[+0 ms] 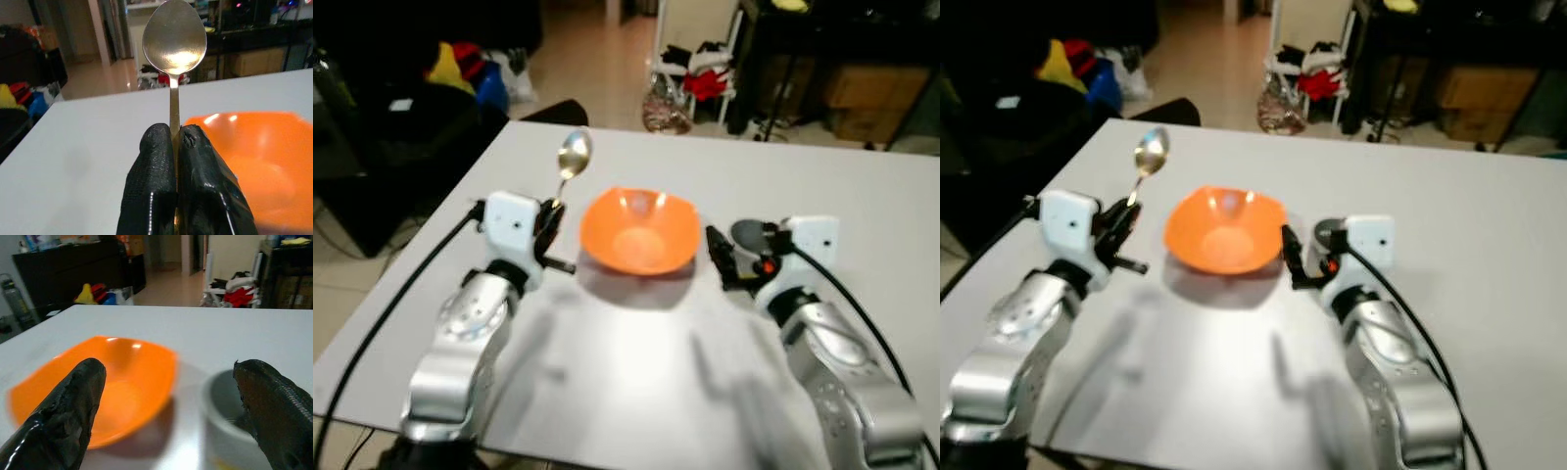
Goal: Setting the table
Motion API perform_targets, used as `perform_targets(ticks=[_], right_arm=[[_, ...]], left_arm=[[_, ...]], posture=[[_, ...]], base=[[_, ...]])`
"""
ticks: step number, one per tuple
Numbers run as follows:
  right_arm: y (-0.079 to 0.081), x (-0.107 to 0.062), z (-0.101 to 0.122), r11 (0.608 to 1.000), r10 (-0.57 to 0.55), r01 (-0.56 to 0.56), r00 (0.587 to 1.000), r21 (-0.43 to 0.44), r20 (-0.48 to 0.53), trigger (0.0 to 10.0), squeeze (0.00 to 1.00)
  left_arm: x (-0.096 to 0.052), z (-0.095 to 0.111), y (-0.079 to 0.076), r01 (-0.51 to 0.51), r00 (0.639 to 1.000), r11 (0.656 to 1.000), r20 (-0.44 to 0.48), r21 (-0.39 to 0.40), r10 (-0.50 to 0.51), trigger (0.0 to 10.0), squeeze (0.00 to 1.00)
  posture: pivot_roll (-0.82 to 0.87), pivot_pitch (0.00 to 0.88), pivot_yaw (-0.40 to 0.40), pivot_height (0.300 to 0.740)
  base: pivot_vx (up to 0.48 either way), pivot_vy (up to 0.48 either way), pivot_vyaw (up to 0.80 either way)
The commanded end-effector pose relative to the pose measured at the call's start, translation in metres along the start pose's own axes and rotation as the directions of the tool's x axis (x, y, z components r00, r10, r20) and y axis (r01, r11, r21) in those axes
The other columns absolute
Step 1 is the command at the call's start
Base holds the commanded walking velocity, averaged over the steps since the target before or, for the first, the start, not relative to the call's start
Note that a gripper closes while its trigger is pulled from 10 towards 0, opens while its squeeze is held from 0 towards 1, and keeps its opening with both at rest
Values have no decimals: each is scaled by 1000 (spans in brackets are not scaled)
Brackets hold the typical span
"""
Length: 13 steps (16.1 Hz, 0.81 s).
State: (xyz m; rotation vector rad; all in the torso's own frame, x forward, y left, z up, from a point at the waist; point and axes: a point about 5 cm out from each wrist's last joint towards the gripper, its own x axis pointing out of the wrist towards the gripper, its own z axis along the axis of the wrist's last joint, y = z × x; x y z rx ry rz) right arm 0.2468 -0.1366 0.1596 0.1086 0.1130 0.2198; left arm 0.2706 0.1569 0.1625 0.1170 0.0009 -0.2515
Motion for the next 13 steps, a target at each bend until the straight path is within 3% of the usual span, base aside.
perform_targets(ticks=[1,4,8,13], right_arm=[[-1,-1,1,1000,3,-3,1000,-3,4,10000,0],[1,-1,2,1000,21,-21,1000,-1,7,10000,0],[1,-1,2,999,37,-37,999,-2,8,10000,0],[8,-9,5,972,229,-230,973,-46,-34,10000,0]], left_arm=[[-1,5,0,7,1000,1000,12,0,-7,10000,0],[-7,5,-2,-12,1000,1000,10,-2,12,10000,0],[-14,1,-7,-27,999,1000,-20,-11,27,10000,0],[-19,-6,12,-99,987,993,-121,69,107,10000,0]], posture=[[109,0,35,727],[117,0,31,727],[129,0,29,727],[140,0,34,727]], base=[[0,349,0],[0,117,0],[0,-360,0],[0,0,0]])
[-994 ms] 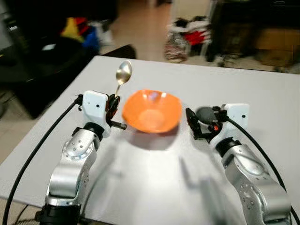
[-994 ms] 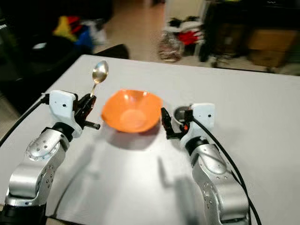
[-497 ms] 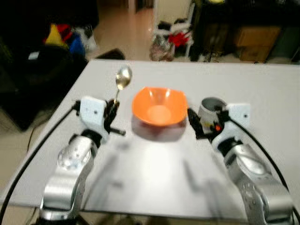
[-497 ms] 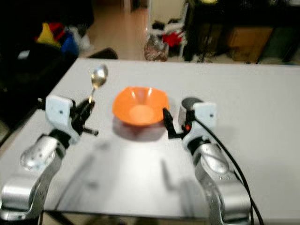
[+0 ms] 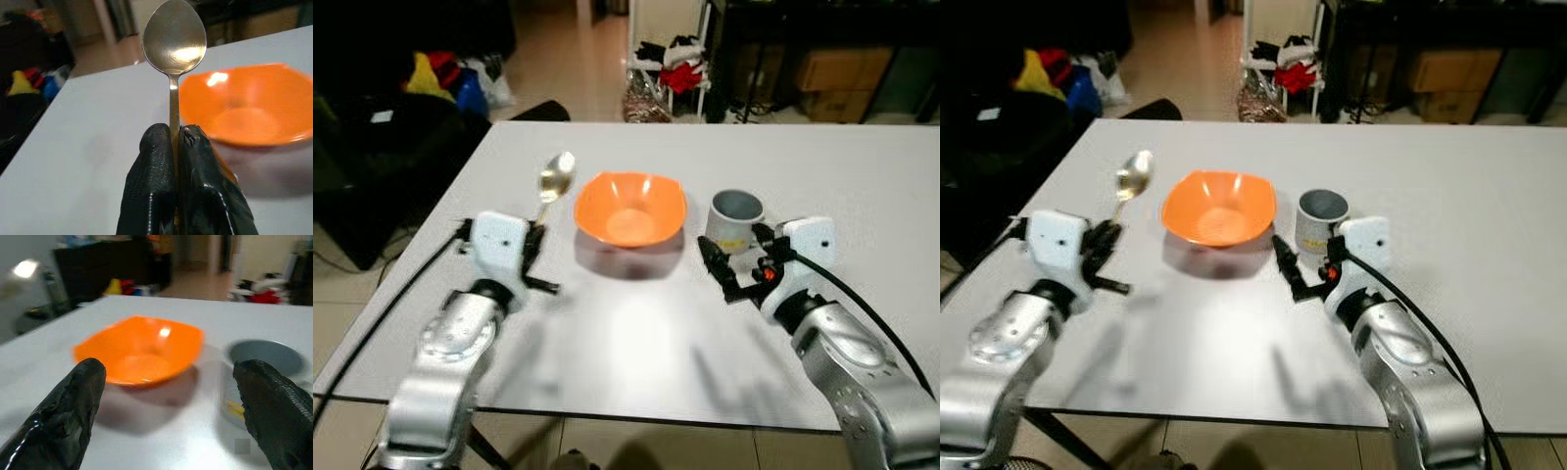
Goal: Setting the table
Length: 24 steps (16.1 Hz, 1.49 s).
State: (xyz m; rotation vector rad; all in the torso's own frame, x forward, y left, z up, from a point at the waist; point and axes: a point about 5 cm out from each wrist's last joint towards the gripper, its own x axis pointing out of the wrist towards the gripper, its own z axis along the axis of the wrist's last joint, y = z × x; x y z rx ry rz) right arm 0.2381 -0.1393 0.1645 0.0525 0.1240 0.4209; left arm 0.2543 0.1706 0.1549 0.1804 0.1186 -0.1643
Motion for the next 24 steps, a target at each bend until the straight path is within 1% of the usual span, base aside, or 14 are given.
perform_targets(ticks=[1,2,3,4,5,7,8,9,10,11,12,14,19,24], right_arm=[[12,-1,3,995,103,-103,995,7,-10,10000,0],[14,-2,3,992,125,-125,992,2,-18,10000,0],[19,-7,1,977,211,-213,975,-23,-66,10000,0],[20,-9,0,969,240,-243,967,-36,-84,10000,0],[24,-14,-1,949,301,-309,946,-57,-123,10000,0],[28,-19,-4,925,362,-376,917,-61,-165,10000,0],[31,-22,-7,908,395,-413,897,-62,-198,10000,0],[33,-25,-10,895,418,-441,880,-61,-224,10000,0],[35,-28,-12,879,443,-472,859,-62,-255,10000,0],[36,-32,-14,864,468,-500,838,-54,-281,10000,0],[37,-36,-15,856,479,-515,826,-52,-296,10000,0],[36,-38,-15,854,481,-518,823,-52,-302,10000,0],[36,-43,-18,836,499,-547,794,-50,-348,10000,0],[36,-44,-19,831,505,-555,785,-44,-358,10000,0]], left_arm=[[-1,1,6,-19,1000,1000,-20,11,19,10000,0],[-1,0,7,-15,999,1000,-32,17,16,10000,0],[-3,-4,7,3,997,1000,-83,21,-1,10000,0],[-4,-7,6,24,995,999,-98,23,-22,10000,0],[-7,-15,-1,91,985,996,-149,22,-87,10000,0],[-11,-29,-10,150,965,989,-220,3,-145,10000,0],[-12,-41,-17,203,944,979,-265,-5,-197,10000,0],[-13,-48,-18,215,934,977,-290,-4,-207,10000,0],[-13,-55,-16,200,927,980,-323,-2,-190,10000,0],[-11,-61,-12,169,925,985,-351,31,-148,10000,0],[-10,-64,-8,136,924,991,-363,17,-121,10000,0],[-8,-68,-4,104,925,994,-370,16,-91,10000,0],[10,-78,1,43,936,999,-349,8,-38,10000,0],[13,-82,0,53,935,998,-351,16,-44,10000,0]], posture=[[143,0,38,727],[143,0,39,727],[144,0,41,727],[144,0,40,727],[144,0,41,727],[147,0,40,727],[150,0,38,727],[146,0,39,727],[144,0,43,727],[142,0,44,727],[141,0,46,727],[137,0,48,727],[125,0,38,727],[125,0,42,727]], base=[[0,0,0],[0,0,0],[0,0,0],[0,0,0],[0,0,0],[0,0,0],[0,0,0],[0,0,0],[0,0,0],[0,0,0],[0,0,0],[0,0,0],[0,0,0],[0,0,0]])
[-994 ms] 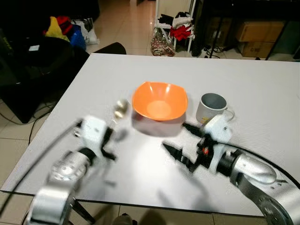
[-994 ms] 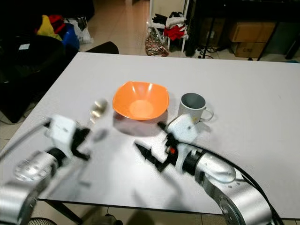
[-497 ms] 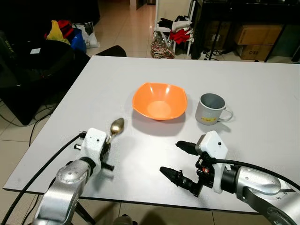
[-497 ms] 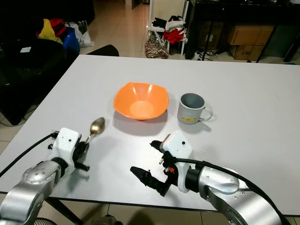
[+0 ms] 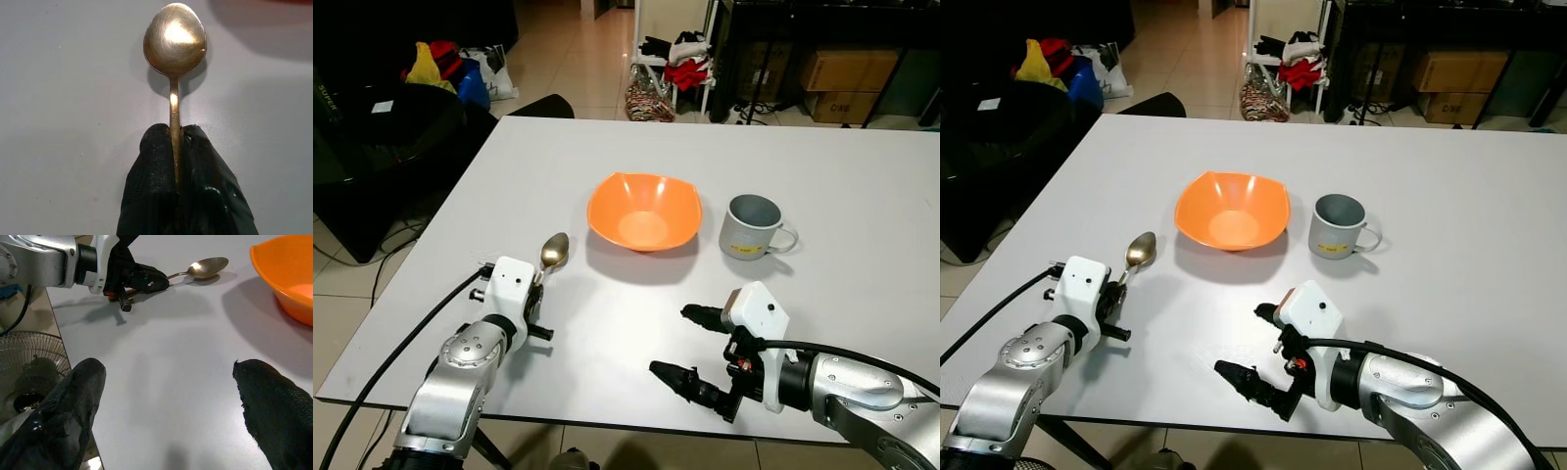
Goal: Setting the table
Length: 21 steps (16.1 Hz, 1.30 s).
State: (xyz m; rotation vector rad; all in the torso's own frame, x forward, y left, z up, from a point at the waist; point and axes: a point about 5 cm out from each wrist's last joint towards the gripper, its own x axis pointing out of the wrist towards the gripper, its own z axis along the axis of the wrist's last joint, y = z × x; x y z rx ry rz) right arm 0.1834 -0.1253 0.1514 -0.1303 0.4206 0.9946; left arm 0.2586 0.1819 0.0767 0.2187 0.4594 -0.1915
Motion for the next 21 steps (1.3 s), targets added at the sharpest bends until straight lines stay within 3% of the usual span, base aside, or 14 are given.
perform_targets(ticks=[1,3,4,5,7,8,11,16,17,18,19,20,21], right_arm=[[3,-1,2,1000,15,-15,1000,-9,-3,10000,0],[2,-2,2,1000,17,-17,1000,-11,-6,10000,0],[2,-2,1,1000,17,-17,1000,-11,-8,10000,0],[1,-2,1,1000,18,-18,1000,-11,-10,10000,0],[1,-2,1,1000,19,-19,1000,-12,-13,10000,0],[0,-2,1,1000,17,-17,1000,-14,-13,10000,0],[-2,-3,2,1000,15,-15,1000,-20,-12,10000,0],[-10,-12,8,999,-15,14,1000,-47,-6,10000,0],[-16,-18,14,999,-49,50,998,-13,42,10000,0],[-20,-20,18,996,-82,79,991,35,102,10000,0],[-23,-18,17,988,-143,133,979,73,143,10000,0],[-25,-16,15,981,-187,176,971,86,147,10000,0],[-30,-5,12,944,-330,320,929,83,165,10000,0]], left_arm=[[1,-4,2,-13,1000,1000,-24,6,14,10000,0],[1,-6,3,-15,999,1000,-34,4,15,10000,0],[1,-8,2,-10,999,1000,-38,-5,10,10000,180],[1,-9,1,-1,999,1000,-41,-12,0,10000,188],[1,-10,-1,12,999,1000,-45,-12,-13,10000,400],[1,-9,-2,13,999,1000,-44,-13,-13,10000,729],[1,-5,0,4,1000,1000,-28,-25,-5,10000,1000],[-19,25,16,-36,994,996,99,-87,44,10000,1000],[-29,44,22,-48,980,993,185,-104,66,10000,953],[-37,63,26,-49,949,984,298,-173,100,10000,0],[-41,73,23,-8,923,973,373,-231,97,10000,0],[-43,74,20,7,920,969,381,-246,91,10000,0],[-50,79,5,40,898,986,439,-162,36,10000,0]], posture=[[126,0,42,727],[126,0,42,727],[126,0,41,727],[126,0,40,727],[125,0,39,727],[124,0,39,727],[124,0,40,727],[119,0,46,727],[123,0,50,727],[124,0,51,727],[131,0,48,727],[131,0,47,727],[132,0,42,727]], base=[[0,0,0],[0,0,0],[0,0,0],[0,0,0],[0,0,0],[0,0,0],[0,0,0],[0,0,0],[0,0,0],[0,0,0],[0,0,0],[0,0,0],[0,0,0]])
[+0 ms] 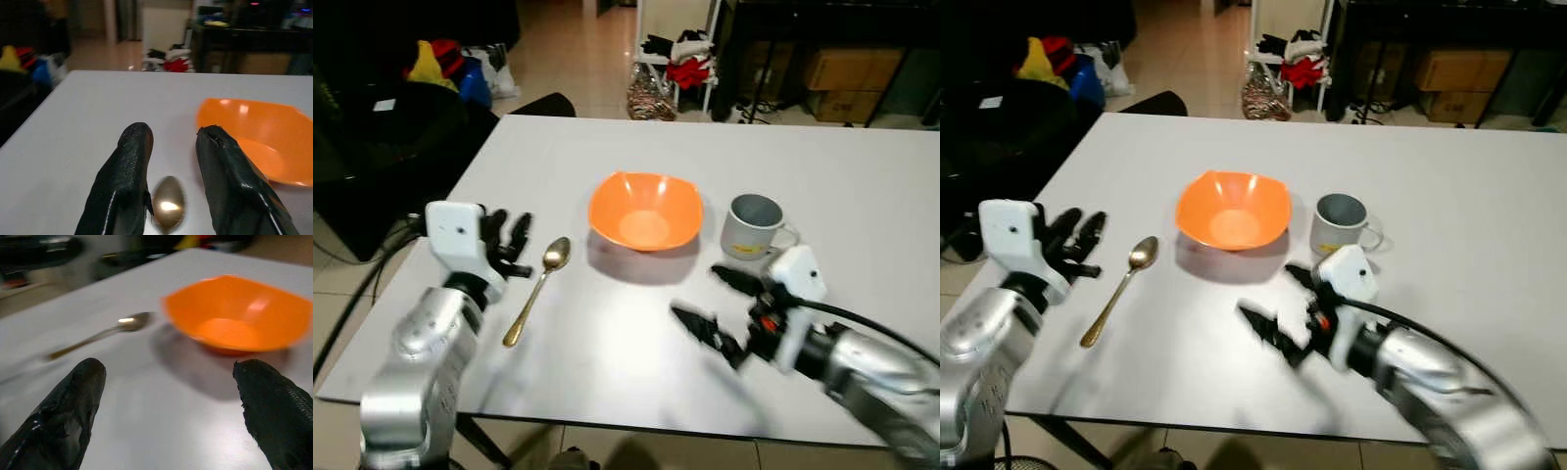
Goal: Setting the table
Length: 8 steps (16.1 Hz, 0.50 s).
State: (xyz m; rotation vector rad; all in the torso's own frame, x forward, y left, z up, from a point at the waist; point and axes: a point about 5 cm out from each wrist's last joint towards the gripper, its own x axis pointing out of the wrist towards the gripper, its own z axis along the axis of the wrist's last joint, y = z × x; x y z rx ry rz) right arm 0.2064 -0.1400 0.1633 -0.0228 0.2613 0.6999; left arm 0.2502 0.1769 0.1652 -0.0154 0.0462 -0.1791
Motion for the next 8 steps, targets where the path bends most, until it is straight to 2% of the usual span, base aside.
perform_targets(ticks=[1,2,3,5,6,8], right_arm=[[-1,6,0,994,-106,106,994,9,37,10000,0],[2,9,-1,984,-174,171,982,41,74,10000,0],[1,9,-3,971,-232,225,968,86,92,10000,0],[3,10,-8,961,-265,255,960,103,95,10000,0],[5,10,-9,958,-278,267,955,109,104,10000,0],[0,8,-12,933,-353,342,929,113,107,10000,0]], left_arm=[[-5,6,-11,34,998,996,43,82,-37,10000,0],[-9,5,-20,49,998,996,29,72,-51,10000,0],[-11,3,-23,54,998,997,20,48,-55,10000,0],[-14,0,-23,43,999,998,11,43,-44,10000,0],[-15,-2,-21,37,999,997,3,64,-38,10000,0],[-18,-10,-18,24,999,997,-25,76,-22,10000,0]], posture=[[132,0,41,727],[138,0,38,727],[141,0,35,727],[146,0,30,727],[152,0,27,727],[147,0,36,727]], base=[[0,0,0],[0,0,0],[0,-326,0],[0,-480,0],[0,-480,0],[0,-480,0]])
